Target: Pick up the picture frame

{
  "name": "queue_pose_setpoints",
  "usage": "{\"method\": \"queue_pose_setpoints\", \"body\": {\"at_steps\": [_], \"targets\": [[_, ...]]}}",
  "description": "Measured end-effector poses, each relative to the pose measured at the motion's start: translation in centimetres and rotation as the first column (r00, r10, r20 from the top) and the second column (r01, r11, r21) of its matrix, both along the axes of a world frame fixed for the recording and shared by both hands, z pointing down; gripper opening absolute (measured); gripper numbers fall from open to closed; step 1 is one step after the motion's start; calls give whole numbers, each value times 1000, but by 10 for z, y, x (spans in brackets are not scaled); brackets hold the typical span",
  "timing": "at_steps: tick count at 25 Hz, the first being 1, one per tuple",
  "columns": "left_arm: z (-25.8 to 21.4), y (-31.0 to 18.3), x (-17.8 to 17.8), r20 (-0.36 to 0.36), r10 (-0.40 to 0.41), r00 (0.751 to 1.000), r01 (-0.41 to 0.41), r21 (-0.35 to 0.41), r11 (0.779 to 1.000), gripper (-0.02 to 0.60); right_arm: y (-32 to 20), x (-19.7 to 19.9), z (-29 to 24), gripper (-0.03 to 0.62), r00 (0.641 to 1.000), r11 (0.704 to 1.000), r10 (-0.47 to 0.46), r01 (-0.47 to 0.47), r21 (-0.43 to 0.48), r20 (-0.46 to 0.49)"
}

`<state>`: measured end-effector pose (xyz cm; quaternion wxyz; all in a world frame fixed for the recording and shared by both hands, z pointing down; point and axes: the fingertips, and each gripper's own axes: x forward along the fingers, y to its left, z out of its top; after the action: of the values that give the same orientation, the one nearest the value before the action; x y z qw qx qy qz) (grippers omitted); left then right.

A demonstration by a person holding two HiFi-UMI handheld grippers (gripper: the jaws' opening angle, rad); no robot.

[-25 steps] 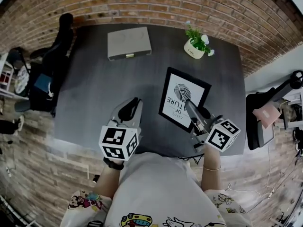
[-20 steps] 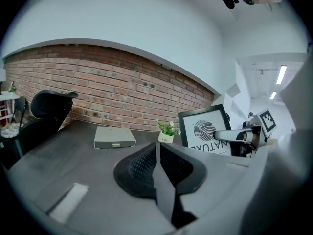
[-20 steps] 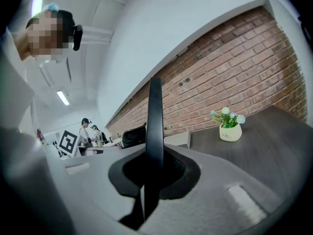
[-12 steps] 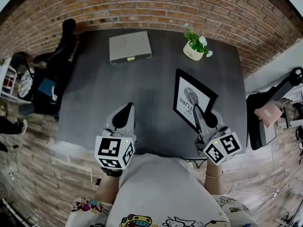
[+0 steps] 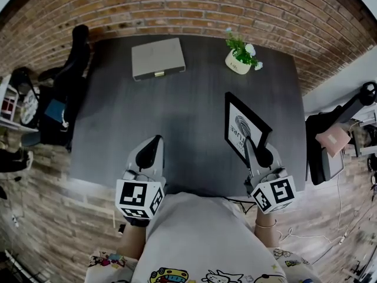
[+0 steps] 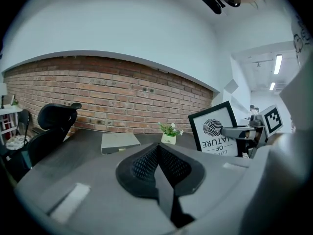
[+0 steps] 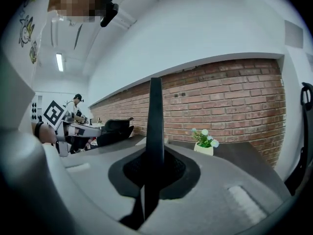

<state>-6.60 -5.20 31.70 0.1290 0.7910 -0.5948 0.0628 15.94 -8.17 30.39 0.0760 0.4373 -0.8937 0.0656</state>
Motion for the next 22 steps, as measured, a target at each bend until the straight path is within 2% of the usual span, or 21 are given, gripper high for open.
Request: {"method": "queue_pose_setpoints", "body": {"at_steps": [10, 22], "targets": [[11, -12, -3, 6, 17, 1000, -17, -14, 1000, 14, -9, -2, 9, 12, 999, 1000, 31, -31, 0, -39], [15, -19, -11, 0, 17, 1000, -17, -32, 999, 14, -15, -14, 13, 12, 999, 999, 30, -31, -24, -25]]}}
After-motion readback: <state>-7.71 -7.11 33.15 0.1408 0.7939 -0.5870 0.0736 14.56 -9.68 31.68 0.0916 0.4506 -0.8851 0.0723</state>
